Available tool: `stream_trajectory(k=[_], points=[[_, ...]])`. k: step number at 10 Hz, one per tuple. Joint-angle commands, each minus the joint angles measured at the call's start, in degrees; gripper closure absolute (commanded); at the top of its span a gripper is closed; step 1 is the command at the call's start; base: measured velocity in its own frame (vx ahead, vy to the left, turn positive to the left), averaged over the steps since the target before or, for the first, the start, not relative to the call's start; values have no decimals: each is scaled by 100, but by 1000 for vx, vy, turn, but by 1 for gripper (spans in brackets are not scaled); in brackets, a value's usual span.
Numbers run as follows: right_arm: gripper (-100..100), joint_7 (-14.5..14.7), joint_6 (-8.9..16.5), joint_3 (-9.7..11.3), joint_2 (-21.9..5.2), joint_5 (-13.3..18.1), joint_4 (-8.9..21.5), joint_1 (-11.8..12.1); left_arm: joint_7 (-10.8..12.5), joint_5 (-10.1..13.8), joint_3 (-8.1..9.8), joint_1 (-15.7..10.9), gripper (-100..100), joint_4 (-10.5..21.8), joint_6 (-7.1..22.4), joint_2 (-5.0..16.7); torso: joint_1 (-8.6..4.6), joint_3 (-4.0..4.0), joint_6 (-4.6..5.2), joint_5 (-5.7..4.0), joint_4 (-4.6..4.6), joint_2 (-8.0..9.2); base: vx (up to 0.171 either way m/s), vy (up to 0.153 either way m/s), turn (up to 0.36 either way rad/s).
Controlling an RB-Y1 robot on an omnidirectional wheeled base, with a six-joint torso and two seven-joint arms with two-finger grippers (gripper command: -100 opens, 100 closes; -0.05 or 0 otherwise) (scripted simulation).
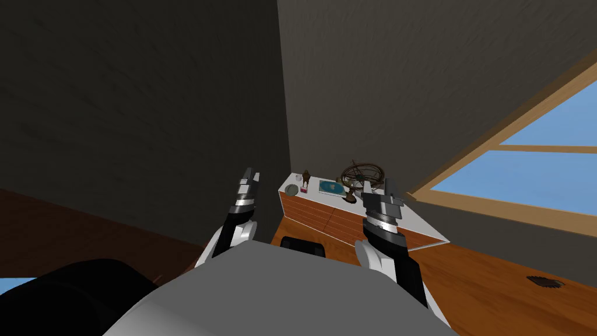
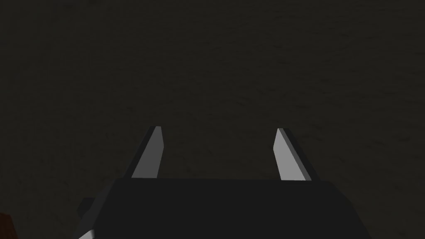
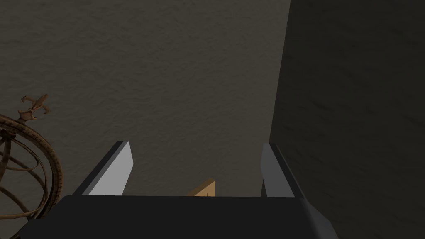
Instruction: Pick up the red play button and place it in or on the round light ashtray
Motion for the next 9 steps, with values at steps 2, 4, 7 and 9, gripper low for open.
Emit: stream_trajectory(k=[2, 4, 7, 9], points=[[0, 0, 0, 0, 0, 0, 0, 0, 19, 19, 24, -142, -100, 171, 182, 277, -2, -1, 1, 0, 0, -2, 12, -13, -20], [0, 0, 0, 0, 0, 0, 0, 0, 43, 48, 59, -353, -100, 422, 455, 528, -10, -7, 1, -2, -3, -12, 38, -42, -35], [0, 0, 0, 0, 0, 0, 0, 0, 70, 89, 107, -646, -100, 767, 836, 772, -17, -12, 1, -4, -5, -21, 41, -44, -38], [0, 0, 0, 0, 0, 0, 0, 0, 97, 140, 167, -1010, -100, 1176, 1219, 1004, -12, -9, 1, -3, -4, -16, 38, -39, -57]])
